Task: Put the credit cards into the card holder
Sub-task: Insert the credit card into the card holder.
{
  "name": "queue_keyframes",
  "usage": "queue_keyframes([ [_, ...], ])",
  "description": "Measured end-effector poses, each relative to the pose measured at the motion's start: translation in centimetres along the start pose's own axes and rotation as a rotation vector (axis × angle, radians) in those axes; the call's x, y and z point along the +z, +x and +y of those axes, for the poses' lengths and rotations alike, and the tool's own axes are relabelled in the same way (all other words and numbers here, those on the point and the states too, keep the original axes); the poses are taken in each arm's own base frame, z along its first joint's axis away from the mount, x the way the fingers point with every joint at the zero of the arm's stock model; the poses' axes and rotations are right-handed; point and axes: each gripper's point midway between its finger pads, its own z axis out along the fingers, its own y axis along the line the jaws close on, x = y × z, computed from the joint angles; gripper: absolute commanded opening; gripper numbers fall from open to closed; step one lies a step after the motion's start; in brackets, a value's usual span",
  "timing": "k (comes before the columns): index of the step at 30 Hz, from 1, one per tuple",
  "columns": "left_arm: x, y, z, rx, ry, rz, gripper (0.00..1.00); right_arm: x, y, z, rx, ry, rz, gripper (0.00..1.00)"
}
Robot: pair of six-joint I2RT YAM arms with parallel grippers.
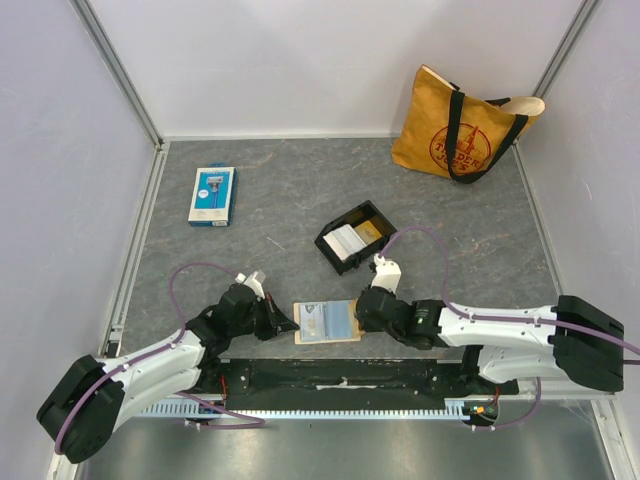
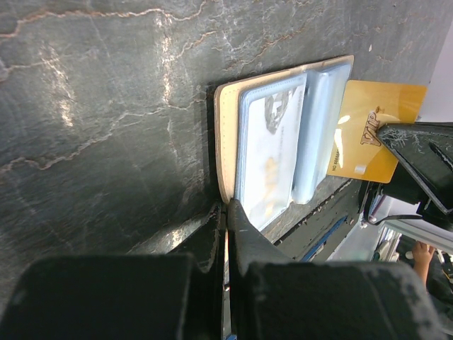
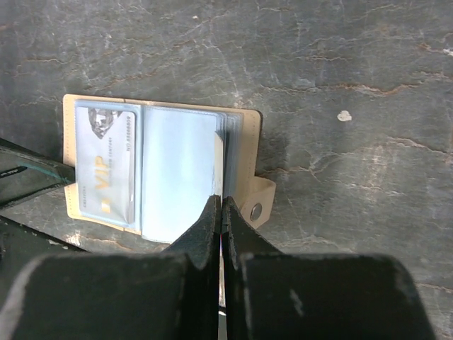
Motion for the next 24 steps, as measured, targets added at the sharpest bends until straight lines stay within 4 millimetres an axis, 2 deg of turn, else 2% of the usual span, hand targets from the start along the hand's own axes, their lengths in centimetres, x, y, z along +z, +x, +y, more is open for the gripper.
queue_keyframes([
  [8,0.0,0.0,0.0,-0.001,-0.001,0.000,0.02,1.2,0.0,0.9,0.042,-0.014,-0.015,0.00],
  [15,0.0,0.0,0.0,-0.001,-0.001,0.002,0.02,2.7,0.6,2.6,0.083,-0.052,-0.002,0.00],
  [24,0.1,0.0,0.0,-0.001,0.000,0.002,0.02,2.6,0.2,4.8,0.060,-0.128,0.011,0.00],
])
